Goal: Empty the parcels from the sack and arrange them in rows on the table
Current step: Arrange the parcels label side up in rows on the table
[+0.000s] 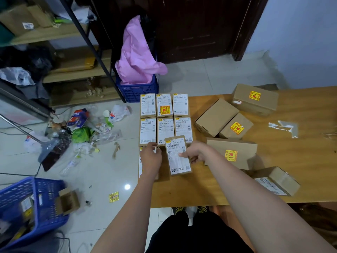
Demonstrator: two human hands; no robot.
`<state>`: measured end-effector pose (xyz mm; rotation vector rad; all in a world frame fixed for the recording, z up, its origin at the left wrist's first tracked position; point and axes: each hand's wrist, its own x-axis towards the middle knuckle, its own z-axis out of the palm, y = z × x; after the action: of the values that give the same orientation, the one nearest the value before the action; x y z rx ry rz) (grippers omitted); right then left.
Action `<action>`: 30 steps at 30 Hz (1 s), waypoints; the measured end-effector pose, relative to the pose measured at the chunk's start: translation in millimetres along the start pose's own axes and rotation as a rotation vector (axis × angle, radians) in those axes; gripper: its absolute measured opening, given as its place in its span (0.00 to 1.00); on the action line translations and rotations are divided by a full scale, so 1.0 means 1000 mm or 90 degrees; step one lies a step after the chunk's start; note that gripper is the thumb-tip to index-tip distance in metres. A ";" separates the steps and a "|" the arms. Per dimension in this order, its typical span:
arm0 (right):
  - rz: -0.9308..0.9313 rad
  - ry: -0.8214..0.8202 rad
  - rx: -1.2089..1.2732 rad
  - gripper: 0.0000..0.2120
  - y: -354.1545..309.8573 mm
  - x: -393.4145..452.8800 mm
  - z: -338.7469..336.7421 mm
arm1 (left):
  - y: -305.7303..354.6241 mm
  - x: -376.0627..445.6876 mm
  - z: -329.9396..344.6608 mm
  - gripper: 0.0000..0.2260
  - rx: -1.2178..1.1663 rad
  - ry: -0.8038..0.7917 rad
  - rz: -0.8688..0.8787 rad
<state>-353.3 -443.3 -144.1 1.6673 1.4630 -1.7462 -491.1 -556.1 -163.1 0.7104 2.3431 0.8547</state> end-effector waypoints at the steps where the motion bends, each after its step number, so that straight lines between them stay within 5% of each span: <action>1: 0.005 -0.003 -0.002 0.13 0.001 0.001 0.004 | -0.006 0.001 -0.002 0.09 0.016 0.021 0.001; 7: 0.042 -0.007 -0.015 0.08 0.006 0.008 0.027 | -0.032 0.005 -0.013 0.21 0.112 0.023 -0.080; 13: 0.068 0.002 -0.042 0.21 0.007 0.019 0.048 | -0.046 0.012 -0.016 0.28 0.074 -0.055 -0.131; 30: 0.088 0.054 -0.026 0.24 0.008 0.037 0.066 | -0.069 0.020 -0.016 0.25 -0.015 -0.150 -0.199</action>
<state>-393.6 -485.2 -193.3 1.7955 1.3737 -1.5812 -535.6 -595.2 -206.3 0.3959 2.1528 0.6225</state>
